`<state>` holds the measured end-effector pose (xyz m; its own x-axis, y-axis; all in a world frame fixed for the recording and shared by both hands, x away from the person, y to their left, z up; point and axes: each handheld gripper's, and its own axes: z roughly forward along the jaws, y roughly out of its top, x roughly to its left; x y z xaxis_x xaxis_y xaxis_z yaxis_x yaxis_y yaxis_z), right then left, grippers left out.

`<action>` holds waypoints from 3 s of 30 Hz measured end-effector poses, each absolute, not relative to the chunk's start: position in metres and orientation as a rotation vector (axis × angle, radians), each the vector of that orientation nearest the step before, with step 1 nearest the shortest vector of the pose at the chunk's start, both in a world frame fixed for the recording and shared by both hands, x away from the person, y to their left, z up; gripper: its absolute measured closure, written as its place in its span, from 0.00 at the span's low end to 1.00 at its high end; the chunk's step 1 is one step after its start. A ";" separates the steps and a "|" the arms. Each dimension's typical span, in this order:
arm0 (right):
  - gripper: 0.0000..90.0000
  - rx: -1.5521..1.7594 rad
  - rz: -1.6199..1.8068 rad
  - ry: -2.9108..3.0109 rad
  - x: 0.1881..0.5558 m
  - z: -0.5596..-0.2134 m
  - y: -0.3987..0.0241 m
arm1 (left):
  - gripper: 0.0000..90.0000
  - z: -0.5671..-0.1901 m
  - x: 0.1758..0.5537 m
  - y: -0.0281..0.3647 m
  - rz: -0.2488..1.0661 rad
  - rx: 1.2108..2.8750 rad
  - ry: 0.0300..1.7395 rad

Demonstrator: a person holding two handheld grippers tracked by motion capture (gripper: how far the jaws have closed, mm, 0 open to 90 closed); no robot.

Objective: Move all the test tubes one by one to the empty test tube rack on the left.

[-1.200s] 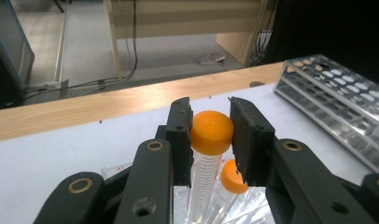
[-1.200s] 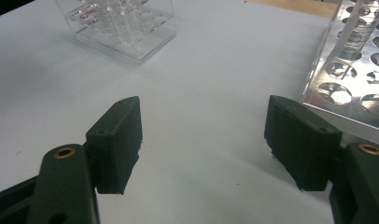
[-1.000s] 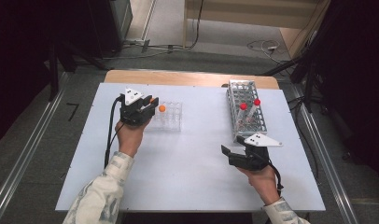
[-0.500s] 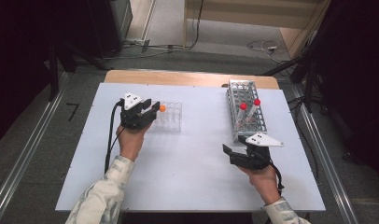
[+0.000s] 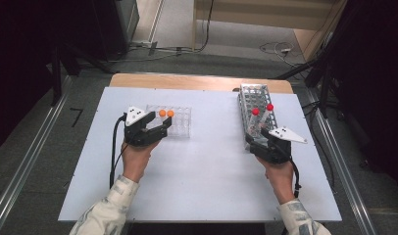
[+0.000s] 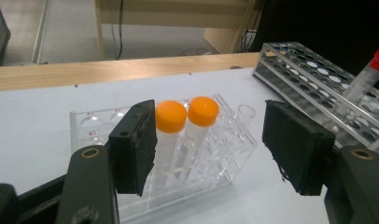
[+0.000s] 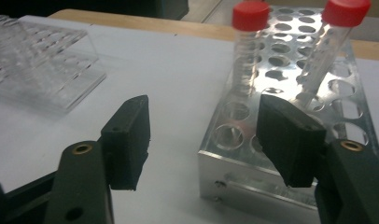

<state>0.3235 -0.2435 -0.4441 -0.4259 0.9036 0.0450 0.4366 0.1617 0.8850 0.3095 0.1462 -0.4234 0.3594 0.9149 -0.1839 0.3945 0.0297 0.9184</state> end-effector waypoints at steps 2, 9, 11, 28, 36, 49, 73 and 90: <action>0.41 1.277 1.205 1.907 0.331 -0.443 -0.243 | 0.39 -0.424 0.306 0.146 0.617 1.567 1.212; 0.48 1.266 1.146 1.873 0.358 -0.439 -0.236 | 0.34 -0.422 0.297 0.152 0.613 1.568 1.205; 0.49 1.276 1.131 1.874 0.365 -0.440 -0.234 | 0.32 -0.421 0.296 0.153 0.611 1.563 1.206; 0.67 1.324 1.091 1.882 0.386 -0.454 -0.224 | 0.30 -0.423 0.295 0.154 0.605 1.565 1.210; 0.78 1.328 1.086 1.867 0.388 -0.456 -0.227 | 0.30 -0.425 0.295 0.153 0.600 1.567 1.216; 0.79 1.289 1.121 1.816 0.382 -0.437 -0.228 | 0.25 -0.422 0.294 0.157 0.612 1.547 1.225; 0.79 1.145 1.246 1.892 0.352 -0.402 -0.214 | 0.25 -0.420 0.292 0.155 0.605 1.554 1.209; 0.79 1.021 1.313 2.091 0.328 -0.424 -0.153 | 0.25 -0.420 0.288 0.145 0.591 1.582 1.175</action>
